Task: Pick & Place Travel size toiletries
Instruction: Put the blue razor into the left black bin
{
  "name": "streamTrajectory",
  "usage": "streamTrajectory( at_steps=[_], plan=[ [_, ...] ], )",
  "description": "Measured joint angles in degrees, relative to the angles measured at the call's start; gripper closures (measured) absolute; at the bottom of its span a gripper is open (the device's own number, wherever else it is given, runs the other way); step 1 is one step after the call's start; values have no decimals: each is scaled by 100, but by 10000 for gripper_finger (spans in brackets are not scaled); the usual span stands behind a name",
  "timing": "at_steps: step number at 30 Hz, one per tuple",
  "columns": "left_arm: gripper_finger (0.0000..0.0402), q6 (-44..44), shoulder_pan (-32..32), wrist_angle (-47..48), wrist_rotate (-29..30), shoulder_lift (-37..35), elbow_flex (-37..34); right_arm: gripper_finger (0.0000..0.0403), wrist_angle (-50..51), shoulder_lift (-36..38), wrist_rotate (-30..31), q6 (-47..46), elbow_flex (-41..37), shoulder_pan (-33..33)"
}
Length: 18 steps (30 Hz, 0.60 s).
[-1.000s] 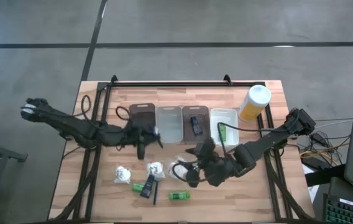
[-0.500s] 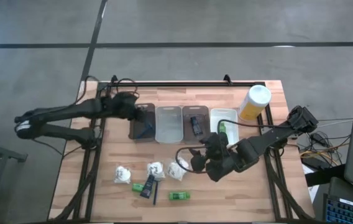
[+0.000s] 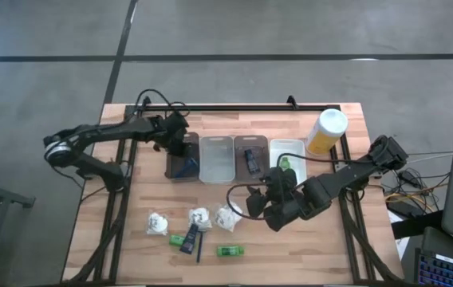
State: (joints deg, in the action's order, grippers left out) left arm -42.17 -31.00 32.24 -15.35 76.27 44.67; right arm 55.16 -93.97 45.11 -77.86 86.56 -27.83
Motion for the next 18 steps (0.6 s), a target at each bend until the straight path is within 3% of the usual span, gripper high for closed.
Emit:
streamTrajectory(
  at_steps=[9, 14, 18],
  plan=[
    [246, 29, -2, 189, 545, -213, 11, 137, 36, 2, -38, -13, 0, -2],
    [204, 260, 228, 235, 162, -1034, 76, 121, 83, 2, -108, 28, 0, -2],
    [199, -21, 861, 315, 84, -1831, 83, 113, 214, 2, -309, 67, -29, 32]
  ],
)
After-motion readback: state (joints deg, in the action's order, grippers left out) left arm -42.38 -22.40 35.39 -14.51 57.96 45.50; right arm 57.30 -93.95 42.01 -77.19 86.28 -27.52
